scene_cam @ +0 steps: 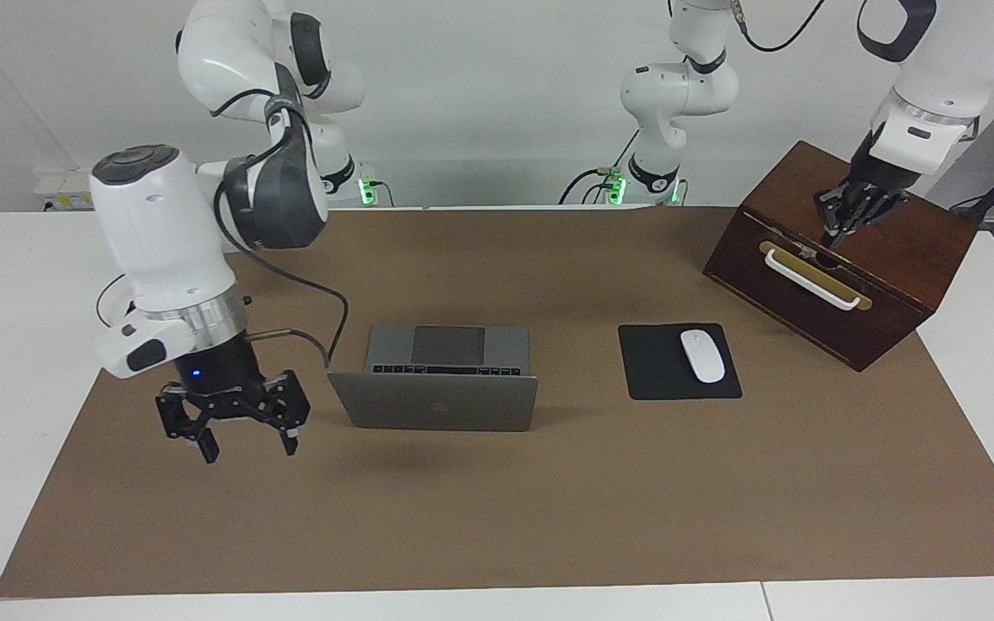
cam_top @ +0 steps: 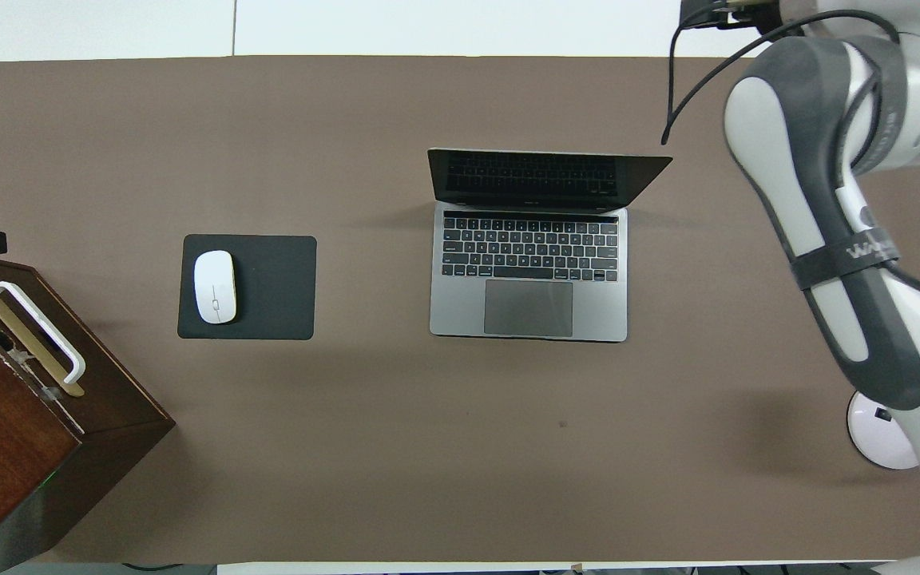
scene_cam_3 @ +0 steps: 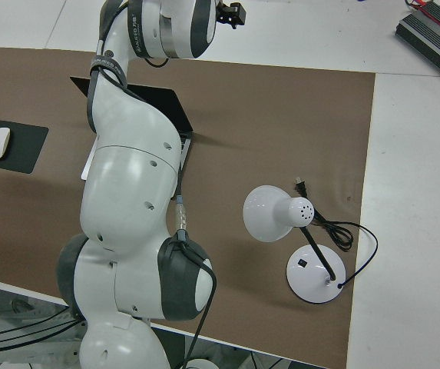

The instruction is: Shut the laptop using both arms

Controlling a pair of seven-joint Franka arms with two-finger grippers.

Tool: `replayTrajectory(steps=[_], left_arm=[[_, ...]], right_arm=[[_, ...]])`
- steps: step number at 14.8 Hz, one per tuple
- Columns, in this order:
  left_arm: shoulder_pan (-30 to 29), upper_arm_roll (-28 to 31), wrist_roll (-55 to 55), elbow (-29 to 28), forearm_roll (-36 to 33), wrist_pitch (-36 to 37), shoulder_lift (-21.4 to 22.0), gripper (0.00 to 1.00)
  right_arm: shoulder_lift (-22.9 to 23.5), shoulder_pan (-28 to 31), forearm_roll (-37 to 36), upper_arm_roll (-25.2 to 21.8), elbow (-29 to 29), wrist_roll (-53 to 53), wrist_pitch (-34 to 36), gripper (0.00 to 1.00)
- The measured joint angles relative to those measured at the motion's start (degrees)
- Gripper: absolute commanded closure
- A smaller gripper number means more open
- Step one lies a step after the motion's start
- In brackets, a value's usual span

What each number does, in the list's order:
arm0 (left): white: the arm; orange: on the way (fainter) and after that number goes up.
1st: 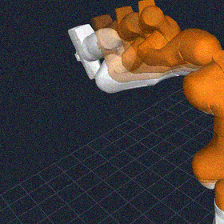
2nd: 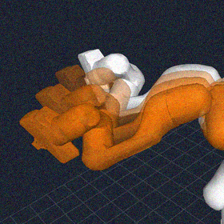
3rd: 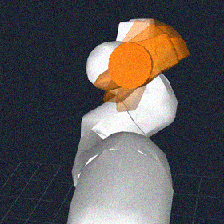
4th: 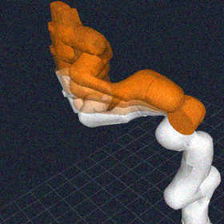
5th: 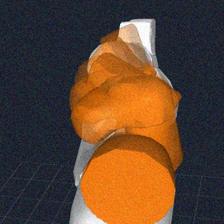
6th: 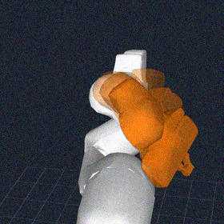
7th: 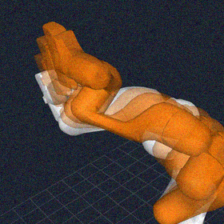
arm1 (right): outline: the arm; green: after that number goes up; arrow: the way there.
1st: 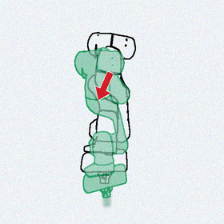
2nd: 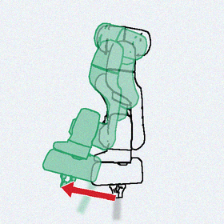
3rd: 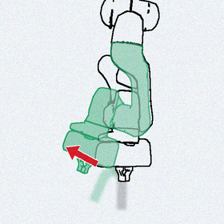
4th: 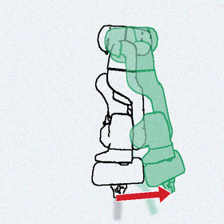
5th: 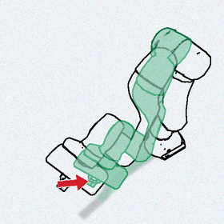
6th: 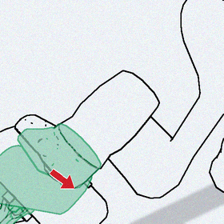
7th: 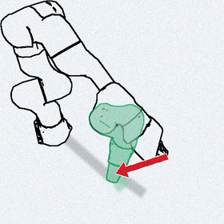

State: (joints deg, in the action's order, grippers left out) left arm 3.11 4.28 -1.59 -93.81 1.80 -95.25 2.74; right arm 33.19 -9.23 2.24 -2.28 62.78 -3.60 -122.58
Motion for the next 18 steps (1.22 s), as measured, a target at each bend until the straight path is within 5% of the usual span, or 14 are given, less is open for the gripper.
replayTrajectory(steps=[3, 4, 18], left_arm=[[0.96, -0.74, 0.18, -1.47, 0.00, -3.07, 0.17, 1.00], [1.80, -0.93, 0.29, -2.78, 0.01, -5.17, 0.40, 1.00], [23.45, -1.58, -0.16, -29.92, 0.90, -42.32, 9.72, 1.00]], right_arm=[[0.02, -4.80, -4.21, 0.02, -0.01, -5.62, 0.00, 0.94], [0.09, -5.96, -4.80, 0.02, 0.05, -7.55, -0.14, 1.00], [2.89, -11.53, -5.07, 0.15, 1.22, -16.68, -1.20, 1.00]])
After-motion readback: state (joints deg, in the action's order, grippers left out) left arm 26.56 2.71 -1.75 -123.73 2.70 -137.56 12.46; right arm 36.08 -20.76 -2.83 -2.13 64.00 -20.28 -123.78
